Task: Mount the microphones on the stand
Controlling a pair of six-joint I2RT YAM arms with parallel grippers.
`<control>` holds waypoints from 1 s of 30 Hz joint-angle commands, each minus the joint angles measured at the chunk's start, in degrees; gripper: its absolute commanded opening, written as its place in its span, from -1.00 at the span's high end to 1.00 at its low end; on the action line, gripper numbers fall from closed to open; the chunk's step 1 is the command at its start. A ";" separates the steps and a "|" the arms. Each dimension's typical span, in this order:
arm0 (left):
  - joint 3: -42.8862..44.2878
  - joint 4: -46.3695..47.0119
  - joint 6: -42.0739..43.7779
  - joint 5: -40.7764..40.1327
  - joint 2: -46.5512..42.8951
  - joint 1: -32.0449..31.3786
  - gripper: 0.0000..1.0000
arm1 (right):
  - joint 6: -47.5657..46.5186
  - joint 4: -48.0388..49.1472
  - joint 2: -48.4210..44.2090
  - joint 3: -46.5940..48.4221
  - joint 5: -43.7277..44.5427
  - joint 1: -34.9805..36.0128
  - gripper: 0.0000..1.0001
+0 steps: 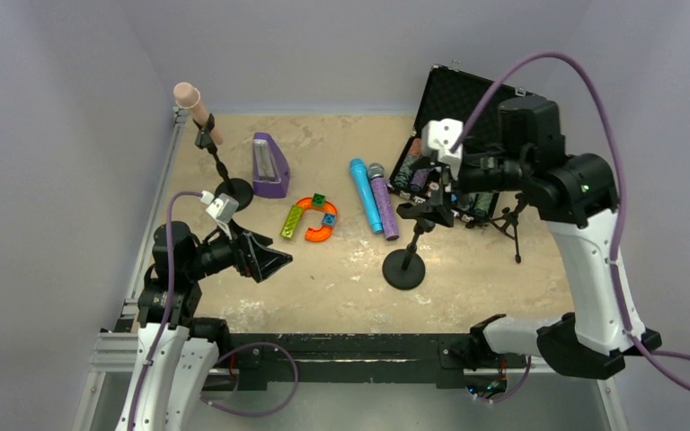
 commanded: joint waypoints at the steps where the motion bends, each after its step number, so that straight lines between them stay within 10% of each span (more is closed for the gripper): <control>1: -0.15 3.36 -3.02 1.32 1.83 -0.27 -0.99 | 0.63 -0.99 -5.55 -2.05 -11.86 -10.15 -0.68; 11: 2.10 4.08 -8.84 -3.01 5.19 -3.64 -0.99 | 18.07 28.23 -26.28 -34.39 -11.84 -27.67 -0.75; 30: 9.23 5.50 -9.50 -18.87 21.67 -19.64 -0.99 | 20.88 38.95 -29.44 -55.42 -25.91 -37.27 -0.75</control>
